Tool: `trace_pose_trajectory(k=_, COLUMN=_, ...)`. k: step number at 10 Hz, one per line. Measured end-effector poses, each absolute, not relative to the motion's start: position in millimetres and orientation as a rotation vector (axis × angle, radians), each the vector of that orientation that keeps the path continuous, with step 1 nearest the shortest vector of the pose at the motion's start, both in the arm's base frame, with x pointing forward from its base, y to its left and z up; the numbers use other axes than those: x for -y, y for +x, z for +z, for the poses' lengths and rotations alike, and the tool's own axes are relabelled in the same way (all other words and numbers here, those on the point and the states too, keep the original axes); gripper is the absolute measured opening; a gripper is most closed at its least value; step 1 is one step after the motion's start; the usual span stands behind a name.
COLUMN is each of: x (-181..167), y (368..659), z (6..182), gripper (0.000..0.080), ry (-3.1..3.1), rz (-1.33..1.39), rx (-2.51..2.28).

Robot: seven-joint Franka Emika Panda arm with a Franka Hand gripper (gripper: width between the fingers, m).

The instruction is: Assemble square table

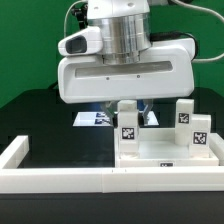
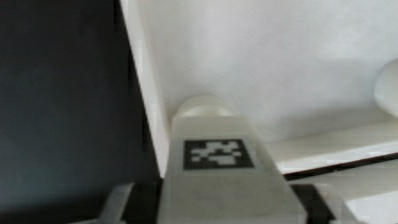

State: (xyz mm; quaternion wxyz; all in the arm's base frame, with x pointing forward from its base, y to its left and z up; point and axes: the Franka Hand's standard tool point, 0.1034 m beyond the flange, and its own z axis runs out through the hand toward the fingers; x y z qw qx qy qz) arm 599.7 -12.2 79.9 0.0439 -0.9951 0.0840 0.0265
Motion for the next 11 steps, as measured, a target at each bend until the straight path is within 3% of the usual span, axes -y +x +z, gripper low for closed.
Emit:
trace_pose_trajectory(k=6, x=10.5, y=599.2, z=79.2, gripper=0.0290, ry=-2.983, rz=0.098, rx=-0.637)
trace_pose_trajectory(k=11, x=4.9, y=601.1, z=77.6, gripper=0.0291, ry=-2.573, rz=0.061, rx=-1.521)
